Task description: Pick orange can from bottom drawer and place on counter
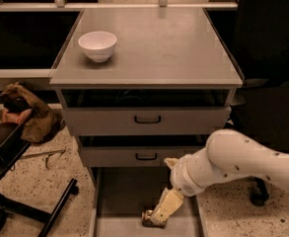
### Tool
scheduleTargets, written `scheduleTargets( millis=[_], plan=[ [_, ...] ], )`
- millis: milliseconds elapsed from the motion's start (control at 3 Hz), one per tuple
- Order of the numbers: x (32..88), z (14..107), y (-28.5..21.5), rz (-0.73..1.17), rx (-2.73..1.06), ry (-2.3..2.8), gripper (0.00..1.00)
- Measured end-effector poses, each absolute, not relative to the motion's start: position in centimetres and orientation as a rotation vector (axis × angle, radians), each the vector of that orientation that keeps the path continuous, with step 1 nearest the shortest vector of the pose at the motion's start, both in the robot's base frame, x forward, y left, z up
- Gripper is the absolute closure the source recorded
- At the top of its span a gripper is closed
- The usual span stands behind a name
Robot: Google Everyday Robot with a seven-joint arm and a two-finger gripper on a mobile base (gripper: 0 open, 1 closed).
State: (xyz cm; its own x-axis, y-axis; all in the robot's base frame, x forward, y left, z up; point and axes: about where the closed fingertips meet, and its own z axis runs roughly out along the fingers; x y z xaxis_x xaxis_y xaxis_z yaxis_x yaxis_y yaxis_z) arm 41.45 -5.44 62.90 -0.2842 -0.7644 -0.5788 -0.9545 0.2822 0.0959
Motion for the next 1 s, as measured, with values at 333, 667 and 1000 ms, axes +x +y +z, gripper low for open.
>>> scheduleTargets(
  millis=[333, 667, 1000],
  plan=[
    [40.9, 59.3, -4.3, 0.669, -1.506, 2.124, 0.00],
    [40.9, 59.3, -4.3, 0.669, -1.507, 2.124, 0.00],
    [41.1, 56.1, -3.9, 0.672, -1.488, 2.112, 0.00]
  ],
)
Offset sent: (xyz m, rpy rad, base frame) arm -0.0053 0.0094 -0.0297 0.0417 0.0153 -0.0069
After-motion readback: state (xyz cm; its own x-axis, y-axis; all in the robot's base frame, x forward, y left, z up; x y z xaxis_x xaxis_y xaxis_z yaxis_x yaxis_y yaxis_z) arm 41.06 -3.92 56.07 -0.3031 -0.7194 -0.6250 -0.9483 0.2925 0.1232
